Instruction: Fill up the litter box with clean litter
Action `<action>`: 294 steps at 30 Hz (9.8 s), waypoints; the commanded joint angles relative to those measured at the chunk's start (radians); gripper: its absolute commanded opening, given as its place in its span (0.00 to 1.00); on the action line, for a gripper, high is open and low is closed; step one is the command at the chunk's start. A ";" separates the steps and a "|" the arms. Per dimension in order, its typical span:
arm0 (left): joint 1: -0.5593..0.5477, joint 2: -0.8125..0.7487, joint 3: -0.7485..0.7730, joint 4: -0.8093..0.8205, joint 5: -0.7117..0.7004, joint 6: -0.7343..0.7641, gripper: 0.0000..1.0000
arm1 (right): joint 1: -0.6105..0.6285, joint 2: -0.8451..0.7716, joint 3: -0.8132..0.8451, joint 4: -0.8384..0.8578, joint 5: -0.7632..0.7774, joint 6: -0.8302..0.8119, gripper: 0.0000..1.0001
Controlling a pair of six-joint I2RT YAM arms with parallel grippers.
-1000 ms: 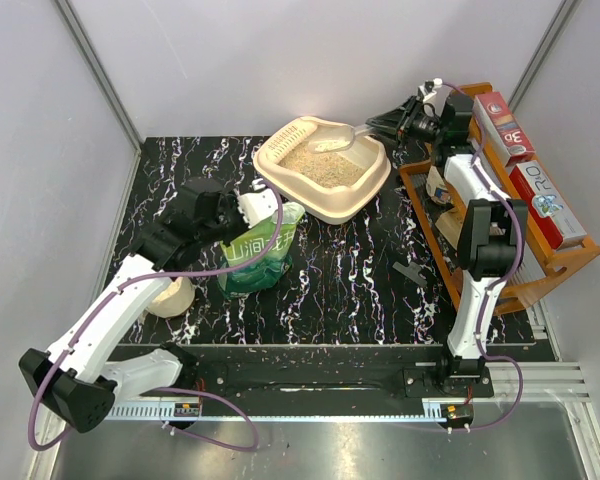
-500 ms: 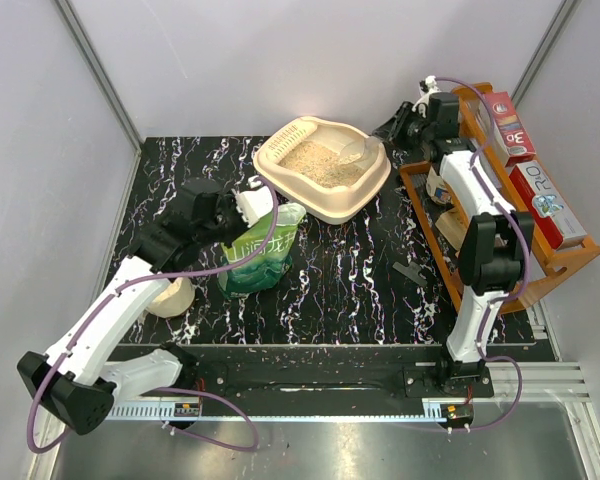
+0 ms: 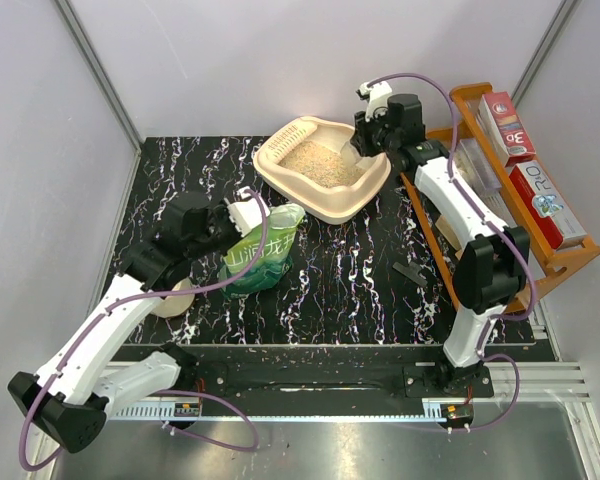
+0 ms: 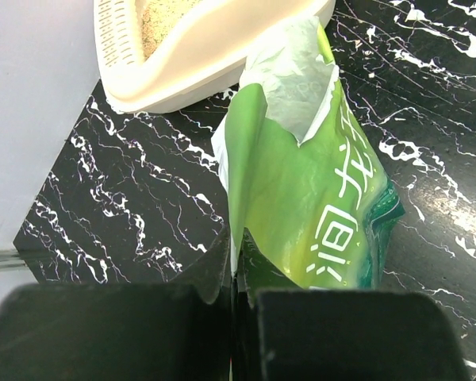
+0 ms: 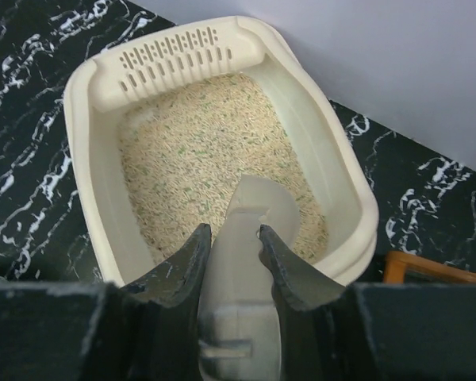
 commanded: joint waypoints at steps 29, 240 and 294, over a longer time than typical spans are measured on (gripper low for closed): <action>0.020 -0.093 -0.010 0.201 -0.044 -0.017 0.00 | 0.197 0.022 0.254 -0.486 -0.856 -0.222 0.00; 0.093 -0.118 -0.052 0.156 0.181 -0.120 0.00 | -0.211 -0.217 -0.606 -0.063 -0.741 0.334 0.23; 0.098 -0.090 -0.053 0.216 0.262 -0.138 0.00 | 0.354 0.029 0.135 -0.512 -0.158 0.078 0.04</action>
